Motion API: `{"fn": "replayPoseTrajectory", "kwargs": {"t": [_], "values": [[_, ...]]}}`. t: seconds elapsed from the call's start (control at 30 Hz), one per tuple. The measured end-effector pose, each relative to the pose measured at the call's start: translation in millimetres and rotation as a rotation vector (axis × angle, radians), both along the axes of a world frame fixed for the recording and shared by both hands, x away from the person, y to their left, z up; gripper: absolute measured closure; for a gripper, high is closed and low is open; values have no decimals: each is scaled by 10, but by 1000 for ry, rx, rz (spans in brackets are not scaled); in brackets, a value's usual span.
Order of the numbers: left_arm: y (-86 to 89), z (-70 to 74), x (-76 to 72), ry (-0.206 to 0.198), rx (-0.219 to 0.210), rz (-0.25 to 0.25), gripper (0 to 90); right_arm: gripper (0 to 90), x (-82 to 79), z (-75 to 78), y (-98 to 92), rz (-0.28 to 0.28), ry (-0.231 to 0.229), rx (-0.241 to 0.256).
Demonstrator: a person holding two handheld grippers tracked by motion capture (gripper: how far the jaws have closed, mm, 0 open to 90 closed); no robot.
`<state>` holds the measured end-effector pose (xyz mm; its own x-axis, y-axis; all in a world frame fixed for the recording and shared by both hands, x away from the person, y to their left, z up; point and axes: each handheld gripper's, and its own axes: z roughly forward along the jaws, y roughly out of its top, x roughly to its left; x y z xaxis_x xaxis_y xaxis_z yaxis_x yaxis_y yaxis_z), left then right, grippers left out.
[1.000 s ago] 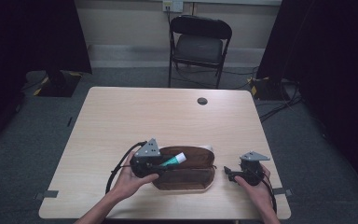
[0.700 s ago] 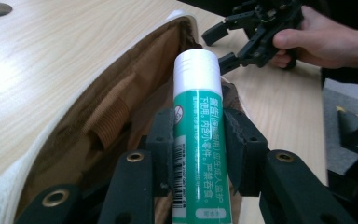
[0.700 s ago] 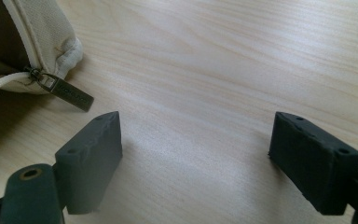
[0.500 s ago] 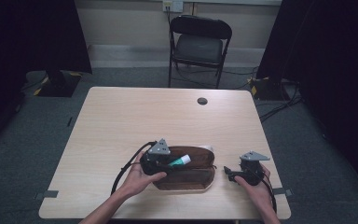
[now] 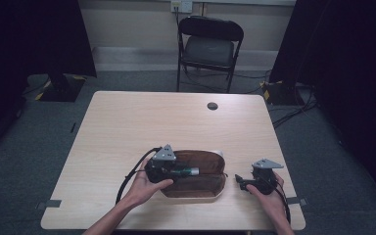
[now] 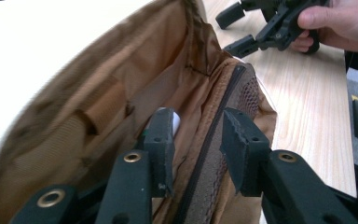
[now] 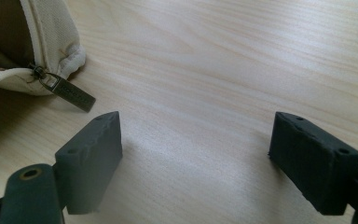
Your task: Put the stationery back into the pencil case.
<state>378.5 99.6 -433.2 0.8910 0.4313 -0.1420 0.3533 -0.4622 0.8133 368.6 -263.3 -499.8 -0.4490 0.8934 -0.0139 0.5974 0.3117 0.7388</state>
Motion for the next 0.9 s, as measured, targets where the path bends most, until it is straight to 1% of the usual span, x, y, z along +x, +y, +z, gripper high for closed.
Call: {"fn": "replayPoseTrajectory", "kwargs": {"t": [0.03,0.07,0.13,0.2,0.23,0.27,0.33,0.37,0.4,0.43,0.53,0.63,0.67,0.7,0.73,0.77,0.8,0.83,0.87,0.9], "values": [[19,5,7,2,-11,8,653,160,1,0,-1,1,-1,-1],[19,5,7,2,-11,8,657,160,1,0,-1,1,-1,-1],[60,21,7,6,-32,5,658,160,2,0,-1,2,-1,-1],[80,32,5,9,-31,8,658,161,2,0,-1,2,0,-1],[109,39,2,21,-39,5,657,160,2,0,-1,2,0,-1],[109,39,2,21,-39,5,658,160,2,0,-1,2,0,0],[183,54,-9,25,-38,-2,661,160,2,0,-1,2,-1,0],[183,54,-9,25,-38,-2,664,160,2,0,-1,2,0,-1],[238,67,-24,27,-52,4,666,160,2,0,-1,2,0,0],[269,74,-30,30,-57,4,666,160,2,0,-1,2,0,0],[357,90,-56,35,-61,9,666,160,2,0,-1,2,-1,0],[452,86,-75,54,-70,7,662,160,2,1,-1,2,2,1],[489,86,-81,53,-65,9,660,159,3,1,0,2,2,1],[489,86,-81,53,-65,9,658,159,3,1,0,2,2,1],[570,81,-89,58,-75,19,657,158,5,0,3,2,2,3],[612,84,-93,59,-79,25,655,158,6,0,2,2,2,2],[612,84,-93,59,-79,25,652,158,6,0,2,2,2,2],[689,95,-105,57,-96,28,636,158,7,0,3,2,1,2],[722,103,-117,55,-106,24,612,158,7,0,3,2,2,2],[747,114,-126,53,-101,26,589,158,7,0,3,2,1,2]]}}
